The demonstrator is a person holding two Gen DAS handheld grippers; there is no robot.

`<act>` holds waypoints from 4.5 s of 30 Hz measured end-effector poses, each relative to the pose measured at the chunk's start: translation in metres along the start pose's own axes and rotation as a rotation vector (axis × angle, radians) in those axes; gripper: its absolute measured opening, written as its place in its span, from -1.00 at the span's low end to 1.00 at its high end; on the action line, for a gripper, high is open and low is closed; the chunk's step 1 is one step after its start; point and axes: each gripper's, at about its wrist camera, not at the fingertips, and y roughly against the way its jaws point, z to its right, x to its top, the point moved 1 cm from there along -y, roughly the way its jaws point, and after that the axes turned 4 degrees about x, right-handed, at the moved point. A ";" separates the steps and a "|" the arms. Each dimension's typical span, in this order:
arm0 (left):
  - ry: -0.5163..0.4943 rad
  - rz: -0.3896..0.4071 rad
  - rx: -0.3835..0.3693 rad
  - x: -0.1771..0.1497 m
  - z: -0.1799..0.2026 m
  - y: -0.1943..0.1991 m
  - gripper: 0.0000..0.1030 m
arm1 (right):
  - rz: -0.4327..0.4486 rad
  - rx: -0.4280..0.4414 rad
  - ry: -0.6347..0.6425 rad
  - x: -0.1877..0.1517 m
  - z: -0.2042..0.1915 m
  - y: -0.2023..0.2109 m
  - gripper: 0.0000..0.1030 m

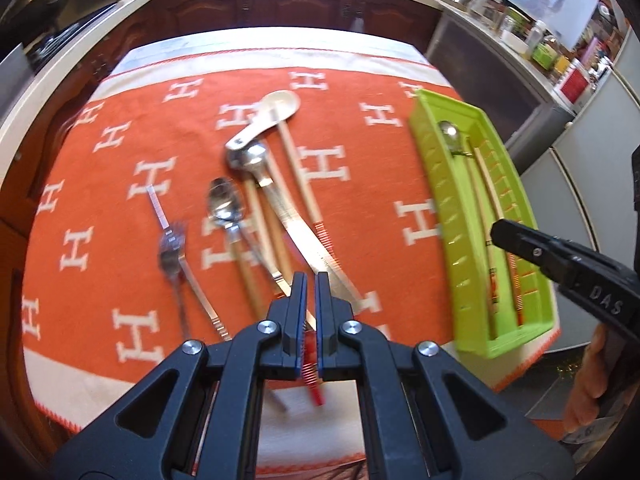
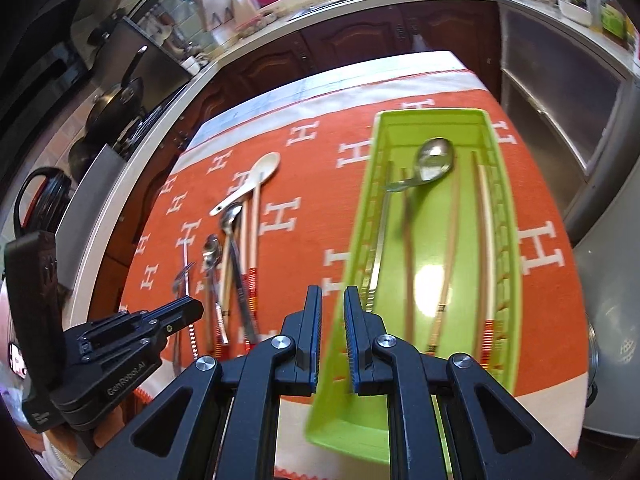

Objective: Organize utensils
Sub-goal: 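Move both open tools back over the utensil pile, then grasp a metal fork with the left tool while the right grasps a thin metal rod, then lift the fork and metal rod and carry both toward the green tray, then lower the fork and metal rod into the green tray and open both tools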

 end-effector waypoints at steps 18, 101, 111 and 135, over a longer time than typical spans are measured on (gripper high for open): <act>0.136 -0.012 0.033 -0.014 -0.079 -0.010 -1.00 | -0.102 0.028 0.111 -0.003 -0.069 -0.050 -0.64; 0.279 0.087 -0.176 -0.031 -0.141 -0.004 -0.96 | -0.220 0.168 0.352 -0.018 -0.171 -0.156 -0.90; 0.194 0.140 -0.199 -0.024 -0.104 0.024 -1.00 | -0.146 0.251 0.231 -0.004 -0.139 -0.103 -0.90; -0.223 0.121 -0.459 0.055 0.087 0.077 -1.00 | 0.162 0.136 -0.130 0.008 0.042 0.056 -0.90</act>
